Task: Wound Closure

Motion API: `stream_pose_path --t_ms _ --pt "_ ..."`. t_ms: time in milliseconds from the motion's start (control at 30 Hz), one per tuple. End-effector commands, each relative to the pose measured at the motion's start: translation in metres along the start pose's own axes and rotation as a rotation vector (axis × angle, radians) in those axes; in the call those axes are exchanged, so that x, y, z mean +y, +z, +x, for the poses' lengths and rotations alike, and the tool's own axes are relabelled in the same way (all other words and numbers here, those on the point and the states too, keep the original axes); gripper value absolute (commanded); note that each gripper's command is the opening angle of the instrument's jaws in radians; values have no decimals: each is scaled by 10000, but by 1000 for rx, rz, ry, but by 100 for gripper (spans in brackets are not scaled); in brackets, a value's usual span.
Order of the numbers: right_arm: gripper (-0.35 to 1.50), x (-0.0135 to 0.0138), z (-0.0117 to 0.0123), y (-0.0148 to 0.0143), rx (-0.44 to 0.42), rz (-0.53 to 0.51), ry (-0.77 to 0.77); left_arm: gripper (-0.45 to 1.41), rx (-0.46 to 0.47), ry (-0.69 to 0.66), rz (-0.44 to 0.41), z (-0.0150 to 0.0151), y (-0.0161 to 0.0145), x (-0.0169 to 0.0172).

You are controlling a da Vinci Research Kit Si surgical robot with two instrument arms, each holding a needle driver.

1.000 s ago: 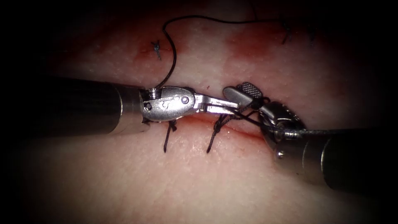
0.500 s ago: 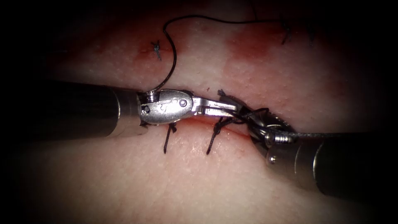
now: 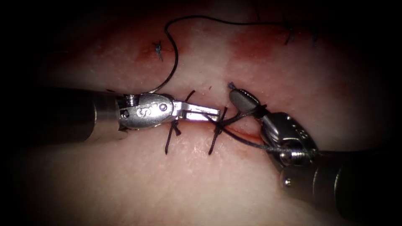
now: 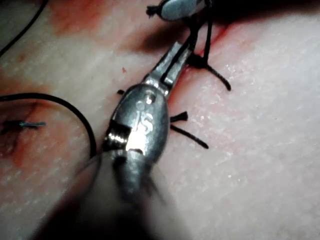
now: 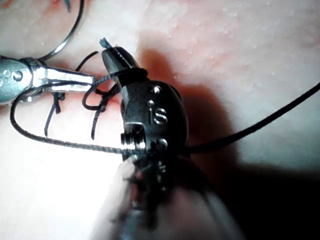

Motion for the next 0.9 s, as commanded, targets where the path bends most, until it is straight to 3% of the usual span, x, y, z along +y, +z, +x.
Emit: stream_pose_path --t_ms 33,200,367,633,900 --pt "-35 -5 -12 0 -6 19 -17 -45 0 -6 2 -4 5 -3" --pt "-35 -10 -18 -8 -27 65 -45 -45 1 -29 19 5 -3 -24" --pt "-35 -24 -29 -20 -65 176 -129 -45 -10 -52 49 12 -6 -61" --pt "-35 -34 -52 -35 -122 287 -233 -45 -43 -71 90 -2 -1 -127" --pt "-35 -43 -58 -32 -125 322 -282 -45 -74 -65 110 -10 4 -158"
